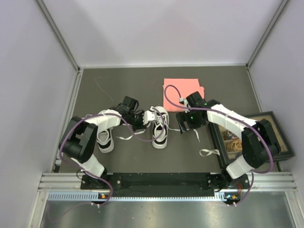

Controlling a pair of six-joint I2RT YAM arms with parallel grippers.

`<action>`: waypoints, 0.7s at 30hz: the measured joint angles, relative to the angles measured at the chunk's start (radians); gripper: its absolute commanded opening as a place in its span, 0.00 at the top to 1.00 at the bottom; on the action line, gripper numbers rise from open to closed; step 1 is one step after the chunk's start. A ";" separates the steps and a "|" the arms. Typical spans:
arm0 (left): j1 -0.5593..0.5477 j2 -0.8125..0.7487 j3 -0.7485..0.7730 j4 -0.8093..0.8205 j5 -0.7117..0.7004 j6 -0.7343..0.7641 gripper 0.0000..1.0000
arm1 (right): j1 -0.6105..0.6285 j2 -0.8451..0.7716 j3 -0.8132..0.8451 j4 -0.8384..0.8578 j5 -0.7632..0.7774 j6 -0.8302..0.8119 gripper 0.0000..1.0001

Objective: Tie the shoes

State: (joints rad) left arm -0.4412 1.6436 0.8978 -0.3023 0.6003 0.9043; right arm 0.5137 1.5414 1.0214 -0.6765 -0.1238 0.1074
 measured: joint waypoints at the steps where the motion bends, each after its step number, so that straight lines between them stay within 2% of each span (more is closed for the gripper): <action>1: 0.000 -0.008 0.000 -0.009 0.009 0.001 1.00 | 0.000 0.001 0.000 -0.002 0.004 0.002 0.15; 7: -0.001 -0.178 -0.002 -0.010 0.093 -0.040 1.00 | 0.000 0.029 -0.001 -0.006 0.035 0.026 0.23; 12: -0.017 -0.310 -0.032 0.081 0.156 -0.126 1.00 | 0.000 0.069 -0.001 -0.006 0.052 0.051 0.34; 17: -0.034 -0.323 -0.061 0.144 0.170 -0.188 1.00 | 0.000 0.108 -0.001 -0.006 0.071 0.073 0.44; 21: -0.039 -0.323 -0.081 0.187 0.170 -0.232 1.00 | 0.000 0.123 -0.010 -0.004 0.077 0.086 0.47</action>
State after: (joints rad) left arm -0.4797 1.3205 0.8165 -0.1154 0.7700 0.6720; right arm 0.5137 1.6642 1.0111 -0.6807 -0.0463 0.1932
